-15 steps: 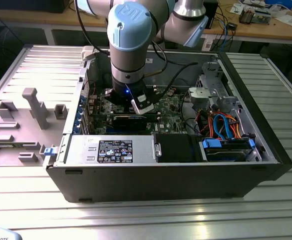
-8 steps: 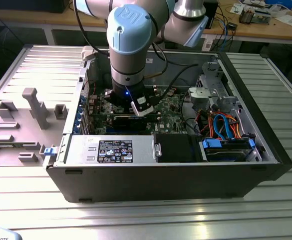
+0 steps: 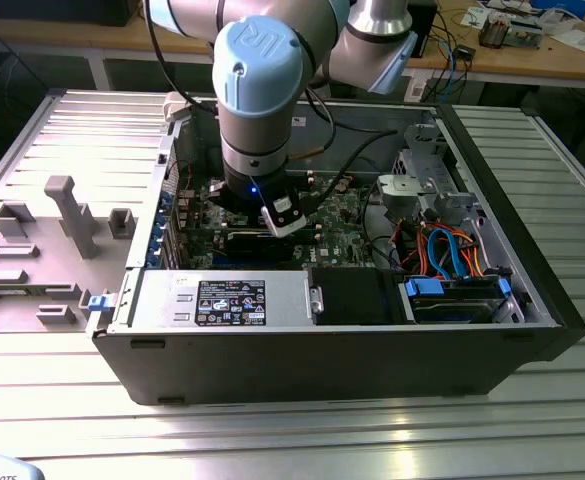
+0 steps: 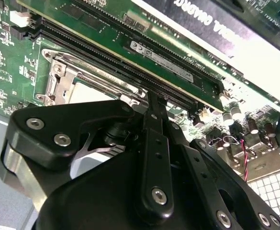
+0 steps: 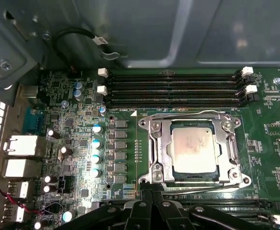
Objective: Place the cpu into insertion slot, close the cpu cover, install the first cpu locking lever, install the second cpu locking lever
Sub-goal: 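Install the second cpu locking lever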
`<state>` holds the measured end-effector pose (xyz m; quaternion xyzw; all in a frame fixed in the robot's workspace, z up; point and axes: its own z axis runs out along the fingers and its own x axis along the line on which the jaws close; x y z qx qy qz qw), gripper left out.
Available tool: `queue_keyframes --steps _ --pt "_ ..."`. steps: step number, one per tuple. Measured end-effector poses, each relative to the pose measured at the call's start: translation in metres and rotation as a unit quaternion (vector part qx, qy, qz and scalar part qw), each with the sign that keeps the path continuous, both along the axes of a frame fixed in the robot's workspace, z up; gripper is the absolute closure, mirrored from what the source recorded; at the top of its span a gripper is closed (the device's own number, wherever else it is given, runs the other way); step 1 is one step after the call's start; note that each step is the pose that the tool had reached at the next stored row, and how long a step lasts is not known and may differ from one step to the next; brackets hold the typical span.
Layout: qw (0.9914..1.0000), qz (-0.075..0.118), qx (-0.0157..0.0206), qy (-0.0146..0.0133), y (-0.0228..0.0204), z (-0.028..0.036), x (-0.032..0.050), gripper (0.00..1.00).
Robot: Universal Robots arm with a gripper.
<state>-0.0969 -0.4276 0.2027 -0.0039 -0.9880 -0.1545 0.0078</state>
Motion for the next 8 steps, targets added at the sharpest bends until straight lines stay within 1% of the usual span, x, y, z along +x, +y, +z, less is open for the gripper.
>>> queue_keyframes --steps 4,5,6,8 --pt "1.00000 0.000 0.0004 0.0002 -0.0001 -0.0007 -0.0005 0.89" --pt "1.00000 0.000 0.0022 0.0001 0.0000 -0.0012 -0.0006 0.89" --pt "0.99999 0.000 0.0046 0.0001 -0.0001 -0.0034 -0.0006 0.89" --pt "0.99995 0.000 0.0103 0.0002 0.0000 -0.0041 -0.0007 0.89"
